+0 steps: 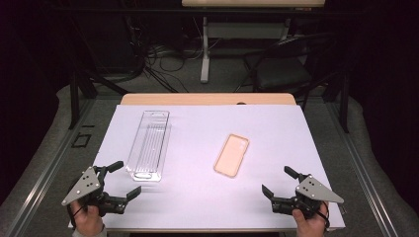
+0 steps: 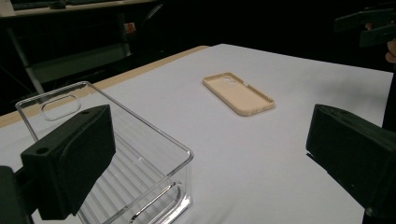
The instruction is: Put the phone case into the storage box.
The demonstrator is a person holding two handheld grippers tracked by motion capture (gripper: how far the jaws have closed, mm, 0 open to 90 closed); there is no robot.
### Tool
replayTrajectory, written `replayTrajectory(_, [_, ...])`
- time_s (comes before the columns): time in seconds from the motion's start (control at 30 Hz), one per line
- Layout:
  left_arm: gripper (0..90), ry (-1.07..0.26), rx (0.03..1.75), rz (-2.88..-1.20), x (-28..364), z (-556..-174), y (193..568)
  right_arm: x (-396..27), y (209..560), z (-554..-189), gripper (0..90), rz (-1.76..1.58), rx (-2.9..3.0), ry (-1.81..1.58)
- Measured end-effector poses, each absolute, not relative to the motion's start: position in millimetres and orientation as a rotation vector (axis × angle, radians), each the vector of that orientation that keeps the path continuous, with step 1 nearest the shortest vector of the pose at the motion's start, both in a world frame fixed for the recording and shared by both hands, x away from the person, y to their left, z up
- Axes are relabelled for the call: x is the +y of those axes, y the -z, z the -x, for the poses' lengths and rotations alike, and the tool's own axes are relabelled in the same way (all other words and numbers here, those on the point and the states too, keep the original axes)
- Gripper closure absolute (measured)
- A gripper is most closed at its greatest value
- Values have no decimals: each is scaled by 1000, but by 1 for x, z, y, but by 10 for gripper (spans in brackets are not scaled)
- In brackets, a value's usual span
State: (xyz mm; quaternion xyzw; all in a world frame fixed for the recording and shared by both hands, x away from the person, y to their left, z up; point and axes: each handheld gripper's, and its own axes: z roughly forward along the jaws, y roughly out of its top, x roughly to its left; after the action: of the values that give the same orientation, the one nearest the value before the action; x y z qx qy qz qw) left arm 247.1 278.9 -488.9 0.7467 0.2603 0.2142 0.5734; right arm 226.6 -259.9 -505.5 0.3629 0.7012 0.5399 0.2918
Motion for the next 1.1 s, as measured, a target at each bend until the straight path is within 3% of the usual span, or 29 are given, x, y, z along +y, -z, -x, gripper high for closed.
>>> replayTrajectory(1.1, [16, -423, 728, -1814, 270, -256, 493, -255, 510, -237, 67, -1046, 1951, -1334])
